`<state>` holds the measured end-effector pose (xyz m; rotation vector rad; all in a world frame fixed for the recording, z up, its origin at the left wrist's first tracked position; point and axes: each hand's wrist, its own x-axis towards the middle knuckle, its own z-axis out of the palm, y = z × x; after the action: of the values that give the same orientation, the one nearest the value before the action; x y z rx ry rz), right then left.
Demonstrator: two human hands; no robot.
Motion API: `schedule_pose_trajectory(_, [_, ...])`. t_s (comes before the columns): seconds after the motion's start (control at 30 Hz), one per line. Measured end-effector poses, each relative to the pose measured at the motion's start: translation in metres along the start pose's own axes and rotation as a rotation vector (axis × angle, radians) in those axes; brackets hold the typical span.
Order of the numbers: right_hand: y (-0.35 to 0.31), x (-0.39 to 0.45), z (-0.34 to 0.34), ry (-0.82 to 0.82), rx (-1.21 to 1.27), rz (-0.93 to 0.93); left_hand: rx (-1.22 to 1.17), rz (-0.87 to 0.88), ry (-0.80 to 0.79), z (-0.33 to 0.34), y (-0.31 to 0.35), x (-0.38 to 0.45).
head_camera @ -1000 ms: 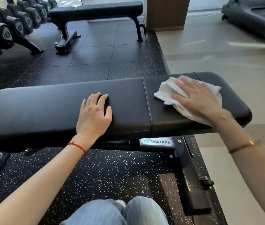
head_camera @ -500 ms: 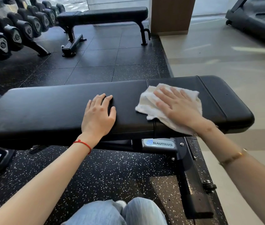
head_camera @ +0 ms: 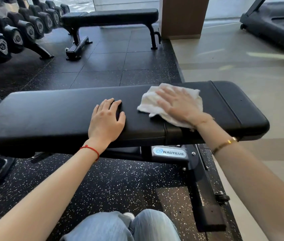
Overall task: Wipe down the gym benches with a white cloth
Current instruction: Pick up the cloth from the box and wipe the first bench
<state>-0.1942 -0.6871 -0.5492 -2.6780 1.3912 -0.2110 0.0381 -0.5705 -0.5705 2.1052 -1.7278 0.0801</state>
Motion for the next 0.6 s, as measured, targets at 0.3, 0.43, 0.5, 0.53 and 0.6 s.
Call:
schedule_pose_trajectory(0.3, [0.018,-0.114,0.007,0.183,-0.346,-0.340,0.004,-0.009,-0.029,0.004,-0.001,0.000])
schedule_pose_trajectory(0.43, [-0.028,-0.086,0.019,0.176,-0.484,-0.434,0.001,-0.016,-0.030,0.004,0.000,0.001])
schedule_pose_trajectory(0.5, [-0.039,-0.081,0.027,0.200,-0.500,-0.452,0.001,-0.012,-0.032,0.004,-0.002,0.001])
schedule_pose_trajectory(0.53, [-0.036,-0.083,0.029,0.212,-0.494,-0.456,0.000,-0.011,-0.032,0.004,-0.004,0.001])
schedule_pose_trajectory(0.6, [-0.016,-0.094,0.030,0.267,-0.485,-0.469,-0.003,-0.005,-0.033,0.003,-0.006,0.001])
